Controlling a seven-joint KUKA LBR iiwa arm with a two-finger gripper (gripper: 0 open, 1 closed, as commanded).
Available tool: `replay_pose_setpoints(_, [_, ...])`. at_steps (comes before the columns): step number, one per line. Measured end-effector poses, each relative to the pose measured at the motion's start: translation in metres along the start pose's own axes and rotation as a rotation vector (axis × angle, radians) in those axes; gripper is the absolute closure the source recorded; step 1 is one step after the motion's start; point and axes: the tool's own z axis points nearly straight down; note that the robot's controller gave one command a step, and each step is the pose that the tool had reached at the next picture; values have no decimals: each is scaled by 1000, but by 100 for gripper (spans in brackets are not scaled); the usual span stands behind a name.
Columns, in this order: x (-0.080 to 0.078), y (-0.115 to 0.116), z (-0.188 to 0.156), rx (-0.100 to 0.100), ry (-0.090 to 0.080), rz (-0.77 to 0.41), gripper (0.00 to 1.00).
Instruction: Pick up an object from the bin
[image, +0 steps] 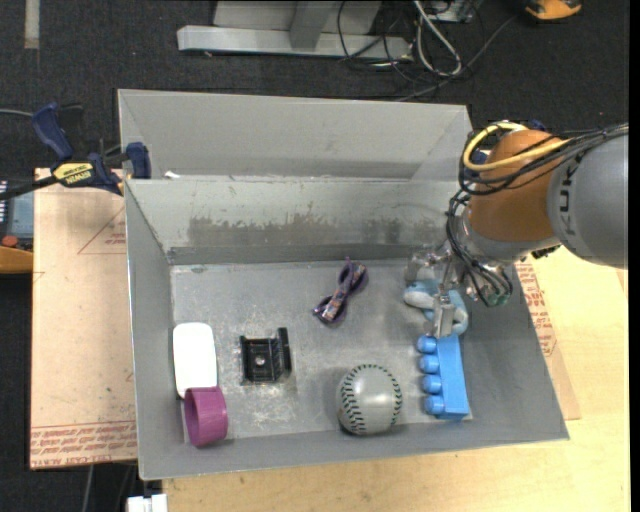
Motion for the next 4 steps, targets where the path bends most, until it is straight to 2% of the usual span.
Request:
replay_pose_setpoints(1, [-18,-16,-6,0,-6,207,0])
replay_pose_setpoints(2, [0,-15,-1,-1,-2,34,0])
replay_pose_setpoints(3, [-19,-37,3,0,-12,283,100])
replay_pose_setpoints(4, [-19,-37,3,0,-12,282,100])
